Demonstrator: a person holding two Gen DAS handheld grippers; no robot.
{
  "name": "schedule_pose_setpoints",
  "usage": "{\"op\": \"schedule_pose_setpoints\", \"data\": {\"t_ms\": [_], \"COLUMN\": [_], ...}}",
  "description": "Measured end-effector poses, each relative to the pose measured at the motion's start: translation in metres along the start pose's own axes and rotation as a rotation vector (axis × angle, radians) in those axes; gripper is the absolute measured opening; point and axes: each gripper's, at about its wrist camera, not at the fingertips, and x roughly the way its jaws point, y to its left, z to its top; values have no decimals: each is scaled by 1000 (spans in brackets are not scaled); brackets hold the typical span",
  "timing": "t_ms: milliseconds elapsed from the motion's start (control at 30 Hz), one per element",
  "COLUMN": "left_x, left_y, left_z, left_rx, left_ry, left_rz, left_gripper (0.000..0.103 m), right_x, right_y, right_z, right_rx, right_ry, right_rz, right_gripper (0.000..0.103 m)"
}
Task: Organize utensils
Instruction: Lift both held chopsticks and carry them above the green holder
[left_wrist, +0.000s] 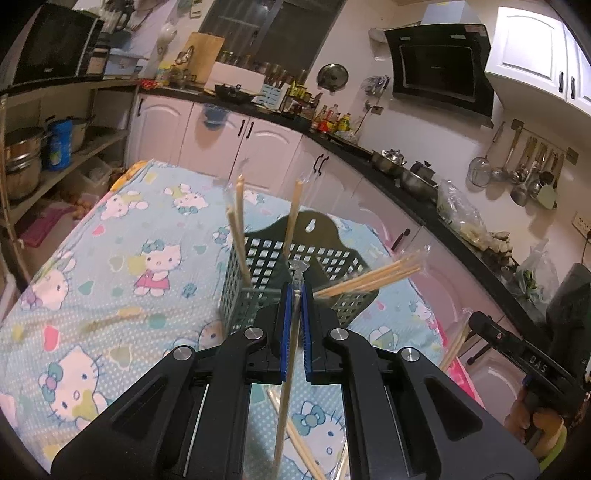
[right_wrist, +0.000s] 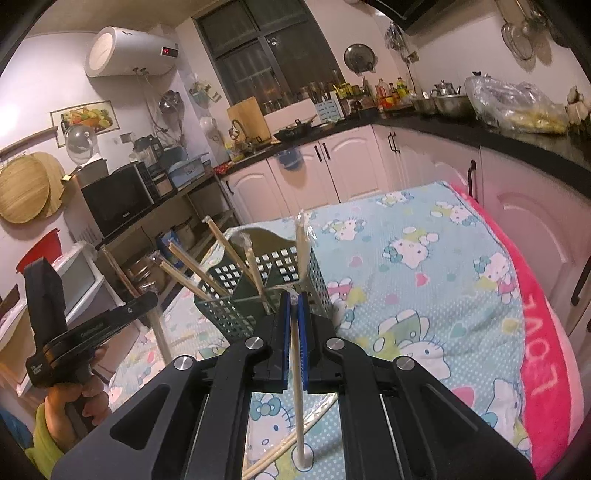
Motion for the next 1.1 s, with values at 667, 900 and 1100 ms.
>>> {"op": "schedule_pose_setpoints", "data": {"t_ms": [667,900,1100], "left_x": [-11,-18,-17], "left_y": [-35,-40,-40], "left_z": [66,95,112], "left_rx": [75,98,106], "left_ry": [-109,-177,-218], "left_rz": [-73,-56,-24], "left_gripper": [1,1,1], "right_x": [-15,-19,-17], "right_y": [34,41,45], "right_z": [60,86,108], "right_rx": [-84,-110,-135], "right_ry": [-124,-179,-212], "right_rz": [44,48,40], "right_gripper": [5,5,5]}}
